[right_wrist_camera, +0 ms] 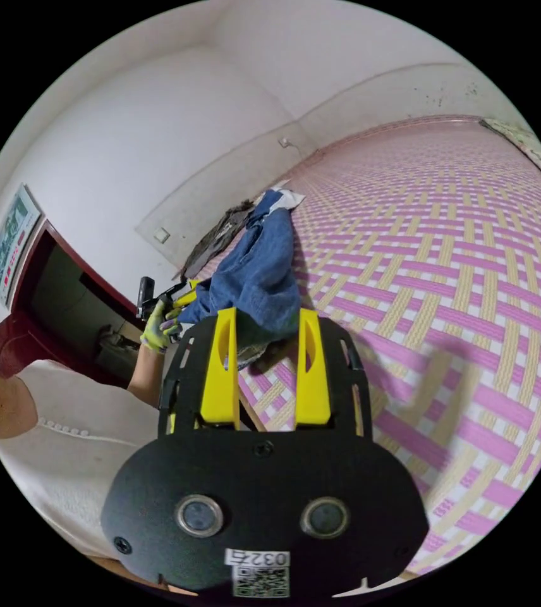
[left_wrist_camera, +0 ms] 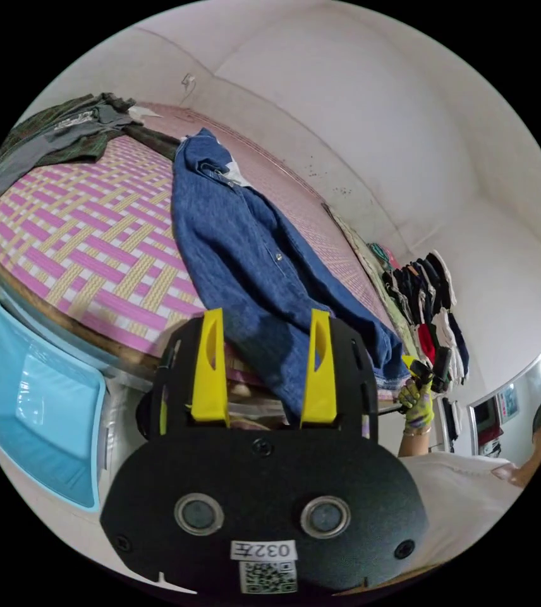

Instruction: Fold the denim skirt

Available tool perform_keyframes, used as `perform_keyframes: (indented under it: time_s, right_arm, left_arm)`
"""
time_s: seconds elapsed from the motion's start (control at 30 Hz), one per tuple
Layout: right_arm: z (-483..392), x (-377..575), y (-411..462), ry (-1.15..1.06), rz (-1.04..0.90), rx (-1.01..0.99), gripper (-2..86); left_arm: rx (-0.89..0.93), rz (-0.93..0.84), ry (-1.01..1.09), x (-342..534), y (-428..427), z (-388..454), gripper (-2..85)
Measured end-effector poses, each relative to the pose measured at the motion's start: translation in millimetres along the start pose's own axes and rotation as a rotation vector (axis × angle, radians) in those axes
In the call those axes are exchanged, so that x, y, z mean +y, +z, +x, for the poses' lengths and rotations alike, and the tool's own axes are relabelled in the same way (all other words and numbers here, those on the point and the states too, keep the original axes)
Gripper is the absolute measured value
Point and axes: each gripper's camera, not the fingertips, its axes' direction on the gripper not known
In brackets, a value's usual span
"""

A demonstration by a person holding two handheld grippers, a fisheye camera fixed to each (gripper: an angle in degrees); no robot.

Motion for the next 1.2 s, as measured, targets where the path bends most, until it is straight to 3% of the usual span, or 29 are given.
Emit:
perform_keyframes:
  time_s: [0.1,0.23,0.37,0.83,1.03,1.2]
  right_arm:
    - [-12.0,-19.3,32.4,-0.018,-0.054,0.041,9.6]
    - [-18.4,-25.0,36.5,-0.02,0.029,0.052,5.1]
    - [-10.5,-13.2,23.2,0.02,0.102,0.068,4.1]
    - [18.5,149.4,-86.9,0.291,0.509,0.234,4.0]
    - [21.4,193.9,-98.7,0.375,0.636,0.292,4.0]
    - [21.7,229.8,-98.8,0.436,0.736,0.294,4.1]
  left_arm:
    - [-0.007,-0.032,0.009,-13.7,11.7,13.9,13.3]
    - [-0.075,-0.087,-0.03,-37.3,31.9,28.5,7.3]
    - [-0.016,-0.157,-0.022,-61.8,61.3,50.1,4.0]
    - [0.07,-0.447,0.398,-116.3,306.3,320.3,2.8]
    - [-0.127,-0.424,0.774,-78.2,370.9,464.2,2.0]
    - [-0.044,-0.514,0.788,-75.1,386.7,492.2,3.8]
